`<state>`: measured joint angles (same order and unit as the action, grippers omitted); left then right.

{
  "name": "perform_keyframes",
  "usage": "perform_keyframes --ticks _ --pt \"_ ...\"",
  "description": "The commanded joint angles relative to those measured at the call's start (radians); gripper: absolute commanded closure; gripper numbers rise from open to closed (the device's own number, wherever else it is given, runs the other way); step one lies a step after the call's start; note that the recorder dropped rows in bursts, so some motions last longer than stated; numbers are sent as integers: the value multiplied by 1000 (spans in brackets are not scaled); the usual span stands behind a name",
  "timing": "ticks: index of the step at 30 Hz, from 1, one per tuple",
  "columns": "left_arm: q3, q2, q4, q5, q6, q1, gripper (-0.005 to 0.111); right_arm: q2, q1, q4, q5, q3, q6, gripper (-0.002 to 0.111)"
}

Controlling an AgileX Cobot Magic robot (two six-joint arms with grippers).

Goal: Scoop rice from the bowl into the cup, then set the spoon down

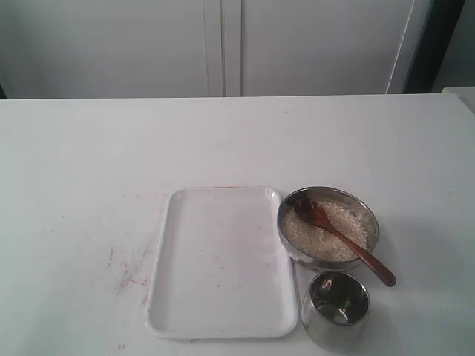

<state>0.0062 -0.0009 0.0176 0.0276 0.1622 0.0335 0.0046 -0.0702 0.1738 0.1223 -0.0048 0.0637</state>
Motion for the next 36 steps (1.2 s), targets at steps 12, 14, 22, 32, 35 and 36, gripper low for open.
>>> perform_keyframes --ticks 12,14,22,32,35,36 --pt "-6 1 -9 -6 -1 -7 92 -5 -7 2 -51 5 0 70" --pt "-6 1 -9 -6 -1 -7 92 -5 -7 0 -122 5 37 70" --pt "-6 1 -9 -6 -1 -7 92 -5 -7 0 -329 5 396 70" --pt "-6 1 -9 -6 -1 -7 92 -5 -7 -2 -333 5 414 70" --pt "-6 1 -9 -6 -1 -7 92 -5 -7 -2 -330 5 414 70" --pt "-6 1 -9 -6 -1 -7 92 -5 -7 -2 -330 5 414 70"
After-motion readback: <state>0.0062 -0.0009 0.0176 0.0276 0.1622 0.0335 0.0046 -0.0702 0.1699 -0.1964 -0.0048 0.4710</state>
